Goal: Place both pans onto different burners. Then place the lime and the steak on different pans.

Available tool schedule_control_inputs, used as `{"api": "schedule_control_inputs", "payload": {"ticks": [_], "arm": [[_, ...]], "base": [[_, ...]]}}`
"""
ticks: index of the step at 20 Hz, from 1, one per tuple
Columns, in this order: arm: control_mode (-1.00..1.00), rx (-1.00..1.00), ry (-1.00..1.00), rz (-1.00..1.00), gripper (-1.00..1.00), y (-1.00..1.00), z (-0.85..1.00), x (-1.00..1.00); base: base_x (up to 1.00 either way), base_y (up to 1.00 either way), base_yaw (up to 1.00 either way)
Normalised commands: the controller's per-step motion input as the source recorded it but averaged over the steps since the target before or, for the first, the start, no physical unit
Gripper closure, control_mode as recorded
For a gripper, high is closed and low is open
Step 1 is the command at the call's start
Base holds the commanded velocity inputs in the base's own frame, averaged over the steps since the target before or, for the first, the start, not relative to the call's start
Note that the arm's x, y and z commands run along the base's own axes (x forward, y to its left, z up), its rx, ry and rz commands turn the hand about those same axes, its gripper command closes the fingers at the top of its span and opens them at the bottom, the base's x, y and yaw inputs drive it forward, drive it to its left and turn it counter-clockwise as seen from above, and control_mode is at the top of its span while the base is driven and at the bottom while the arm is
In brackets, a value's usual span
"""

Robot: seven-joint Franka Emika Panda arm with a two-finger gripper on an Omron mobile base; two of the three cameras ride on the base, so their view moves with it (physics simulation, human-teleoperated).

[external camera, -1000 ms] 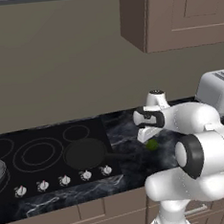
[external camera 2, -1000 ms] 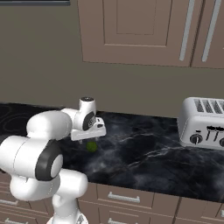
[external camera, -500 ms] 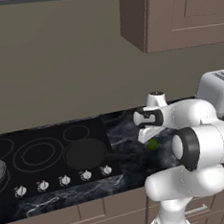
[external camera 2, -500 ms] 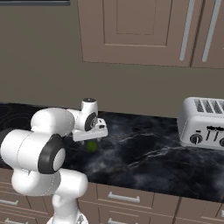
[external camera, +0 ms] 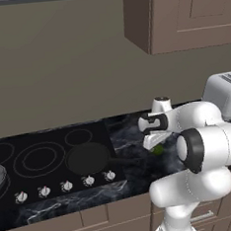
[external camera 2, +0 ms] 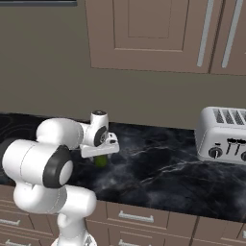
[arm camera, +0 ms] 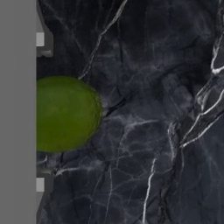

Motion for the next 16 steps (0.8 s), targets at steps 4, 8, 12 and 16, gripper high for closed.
{"api": "schedule_control_inputs", "payload": {"ticks": [4, 8, 12, 16], "arm": [[-1.0, 0.0, 0.03, 0.0, -1.0, -0.01, -0.21, -0.01], [-1.0, 0.0, 0.05, 0.0, -1.0, 0.0, -0.23, 0.0], [-1.0, 0.0, 0.04, 0.0, 1.0, 0.0, -0.2, 0.0], [-1.0, 0.0, 0.0, 0.0, 1.0, 0.0, -0.02, 0.0]], "base": [[0.0, 0.0, 0.0], [0.0, 0.0, 0.0], [0.0, 0.0, 0.0], [0.0, 0.0, 0.0]]}}
